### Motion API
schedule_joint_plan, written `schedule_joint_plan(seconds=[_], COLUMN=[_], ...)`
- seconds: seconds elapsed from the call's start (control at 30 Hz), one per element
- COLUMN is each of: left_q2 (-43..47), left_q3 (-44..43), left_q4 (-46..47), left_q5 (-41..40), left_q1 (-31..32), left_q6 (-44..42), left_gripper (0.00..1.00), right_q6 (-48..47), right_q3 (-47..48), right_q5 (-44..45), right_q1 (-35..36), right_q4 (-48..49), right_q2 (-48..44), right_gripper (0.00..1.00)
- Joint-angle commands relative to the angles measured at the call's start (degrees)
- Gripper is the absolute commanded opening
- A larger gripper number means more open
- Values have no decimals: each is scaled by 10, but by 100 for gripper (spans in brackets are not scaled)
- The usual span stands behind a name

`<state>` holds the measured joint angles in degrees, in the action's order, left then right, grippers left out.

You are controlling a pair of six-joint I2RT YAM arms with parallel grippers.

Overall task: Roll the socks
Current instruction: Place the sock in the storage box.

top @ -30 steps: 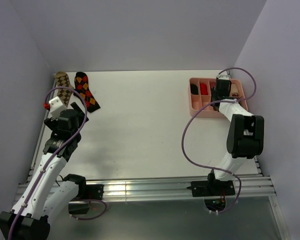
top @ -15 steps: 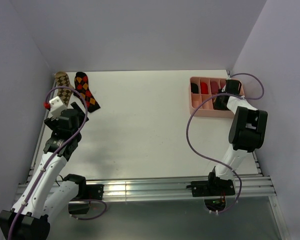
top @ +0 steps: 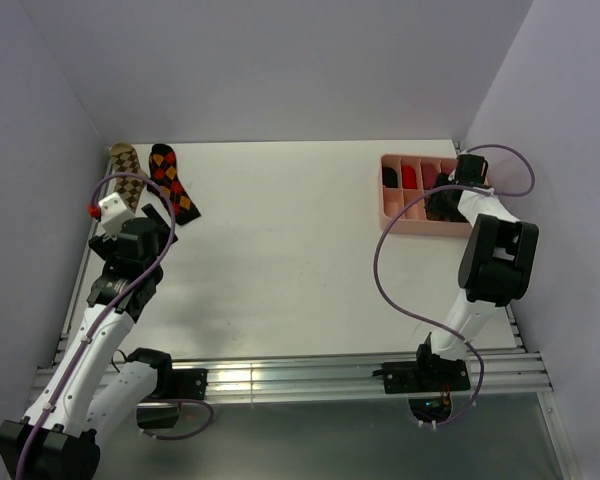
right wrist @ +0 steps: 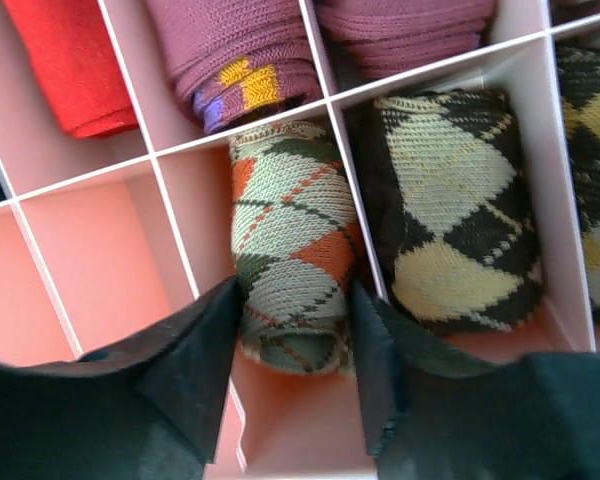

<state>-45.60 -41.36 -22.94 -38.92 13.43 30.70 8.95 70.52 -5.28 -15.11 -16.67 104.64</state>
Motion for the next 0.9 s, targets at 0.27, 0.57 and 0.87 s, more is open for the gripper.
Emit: schedule_joint_plan(seconds=[0.27,0.57,0.87], left_q2=[3,2,-4], left_q3=[3,3,4], left_q4=[21,21,22], left_q5=[-10,-7,-9], left_q1=[2,2,3], left_q6=[-7,-7,-6], left_gripper=[100,99,100], right_q6=[17,43,54], right_q3=[66,83,26], right_q5=[13,7,4], right_q1=[-7,-5,-3], right_q4=[-56,-32,-34], right_q2=[-75,-65,-19], right_gripper=[60,17,15])
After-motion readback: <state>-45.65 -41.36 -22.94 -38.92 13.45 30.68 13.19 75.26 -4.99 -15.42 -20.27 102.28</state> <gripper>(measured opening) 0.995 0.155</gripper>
